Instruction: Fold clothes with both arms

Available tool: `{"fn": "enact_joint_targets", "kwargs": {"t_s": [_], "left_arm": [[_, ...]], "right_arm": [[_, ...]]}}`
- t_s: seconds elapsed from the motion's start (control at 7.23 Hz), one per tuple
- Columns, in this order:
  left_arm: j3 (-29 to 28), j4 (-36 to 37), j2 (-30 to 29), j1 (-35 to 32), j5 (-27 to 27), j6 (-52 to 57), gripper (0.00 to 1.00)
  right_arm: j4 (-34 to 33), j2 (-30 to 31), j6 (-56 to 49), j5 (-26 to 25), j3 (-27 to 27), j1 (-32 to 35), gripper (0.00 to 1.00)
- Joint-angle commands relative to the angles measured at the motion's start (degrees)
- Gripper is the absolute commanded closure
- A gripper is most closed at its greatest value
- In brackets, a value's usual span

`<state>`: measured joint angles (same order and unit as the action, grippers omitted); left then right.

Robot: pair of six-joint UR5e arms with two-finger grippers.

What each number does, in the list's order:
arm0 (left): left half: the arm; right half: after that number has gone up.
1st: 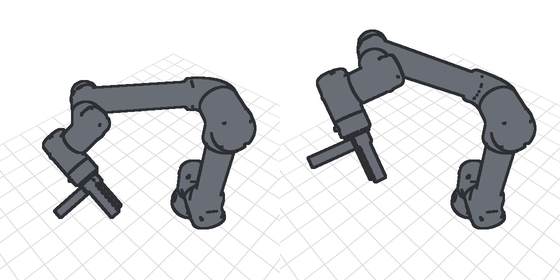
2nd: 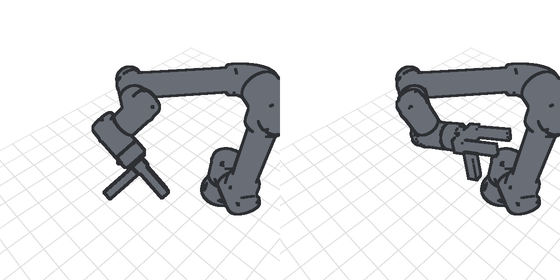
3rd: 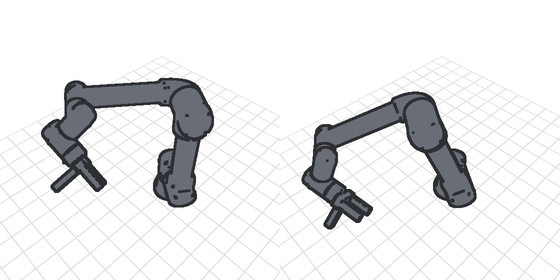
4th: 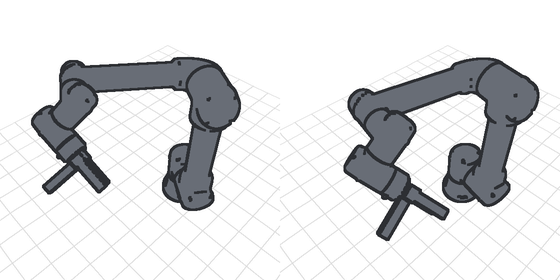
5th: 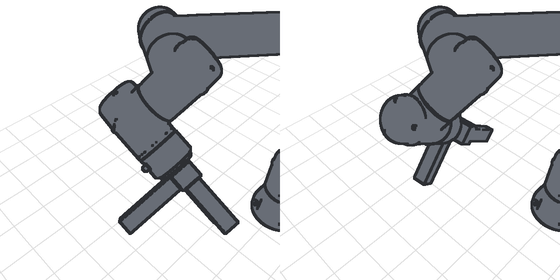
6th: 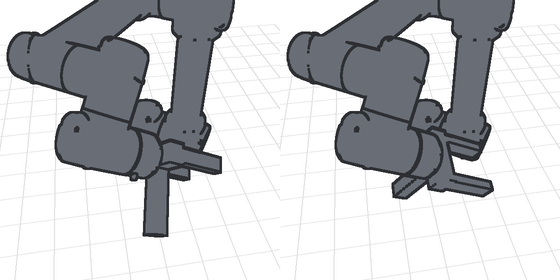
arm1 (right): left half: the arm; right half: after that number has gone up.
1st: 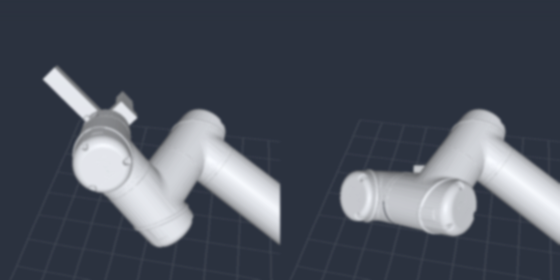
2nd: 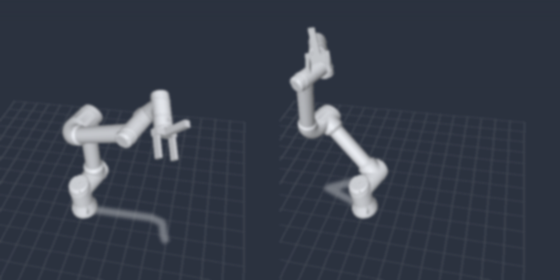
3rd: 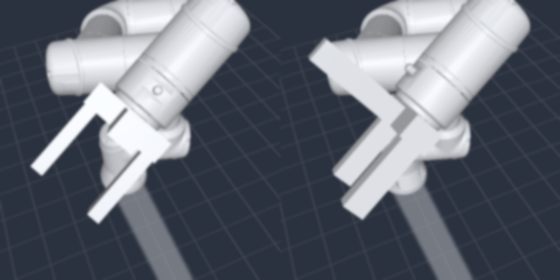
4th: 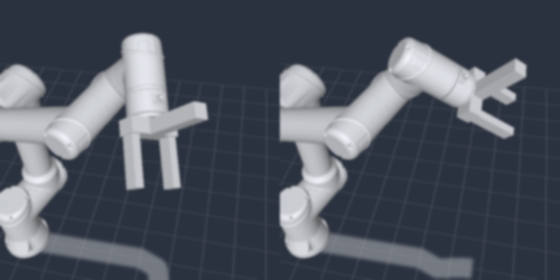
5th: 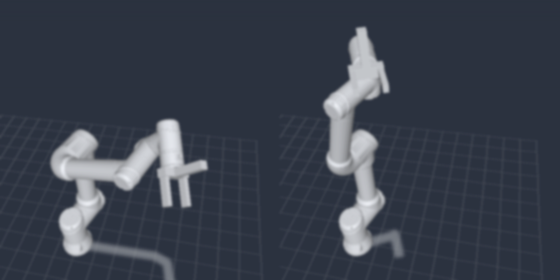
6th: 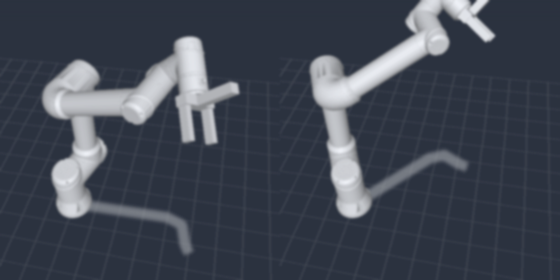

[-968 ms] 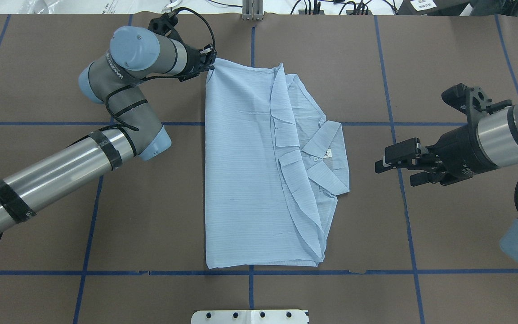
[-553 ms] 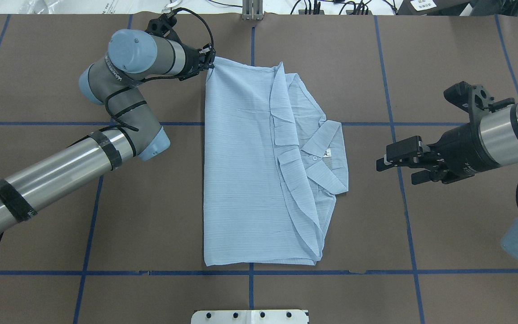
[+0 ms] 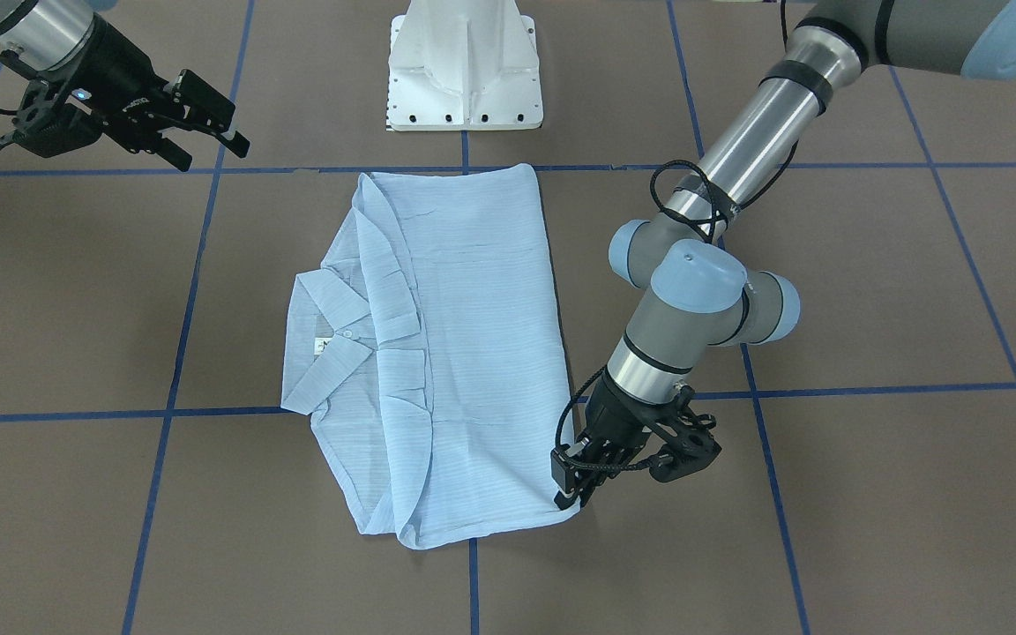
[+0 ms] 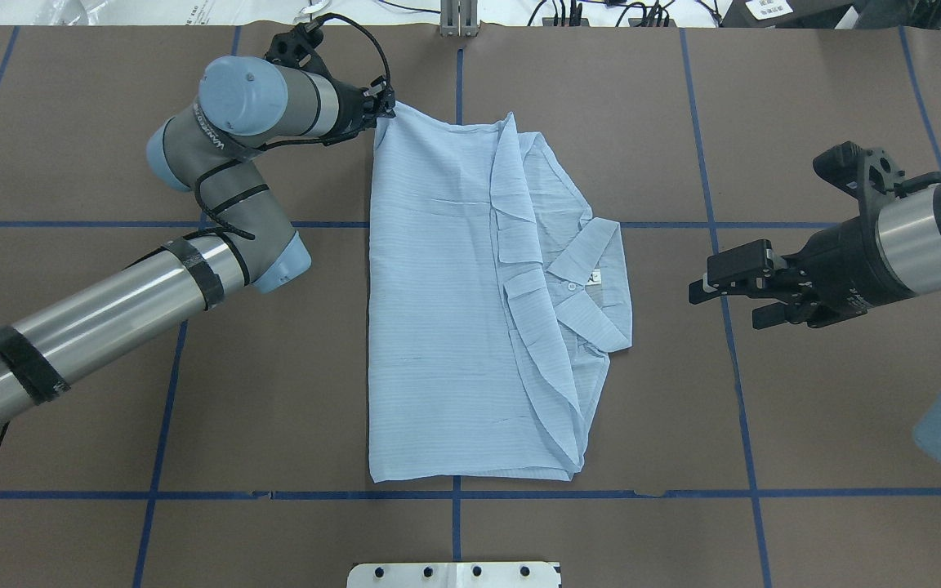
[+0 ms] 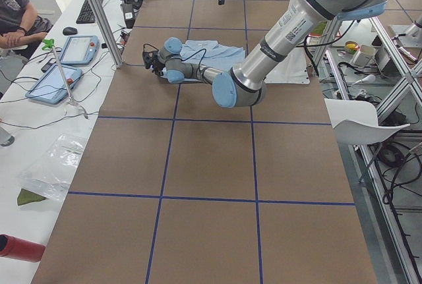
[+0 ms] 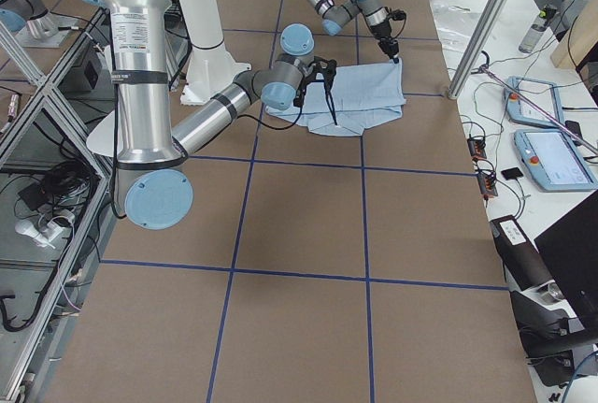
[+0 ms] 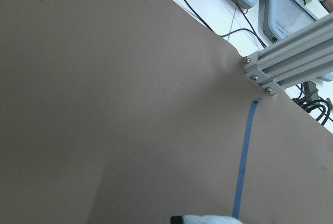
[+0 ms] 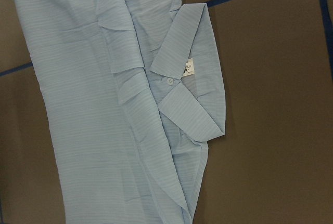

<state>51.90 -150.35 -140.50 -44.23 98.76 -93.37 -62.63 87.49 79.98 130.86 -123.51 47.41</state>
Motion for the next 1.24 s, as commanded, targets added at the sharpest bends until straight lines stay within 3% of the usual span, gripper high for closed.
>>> {"fn": "enact_joint_targets", "kwargs": {"t_s": [0.0,0.41,0.69,0.97,1.11], "left_arm": [[0.0,0.0,0.1,-0.1,-1.2,1.1,0.0],[1.9,2.2,1.3,-2.1,-0.8,1.4,0.0],[14.8,13.0,7.1,-2.3,1.0,6.1,0.0],[27.7,15.6,16.0,-2.5,4.0,6.4,0.0],[32.0,19.3,17.5,-2.6,5.1,6.4,0.0]], "right_arm": [[0.0,-0.1,0.0,0.2,0.0,0.3,0.0],[-0.2,-2.2,0.0,-0.8,0.8,-0.3,0.0],[-1.0,-5.9,-0.1,-4.7,3.6,-2.7,0.0],[-13.8,-13.4,-6.4,-10.3,4.8,-6.7,0.0],[-20.6,-16.8,-10.2,-13.8,4.8,-10.5,0.0]]}}
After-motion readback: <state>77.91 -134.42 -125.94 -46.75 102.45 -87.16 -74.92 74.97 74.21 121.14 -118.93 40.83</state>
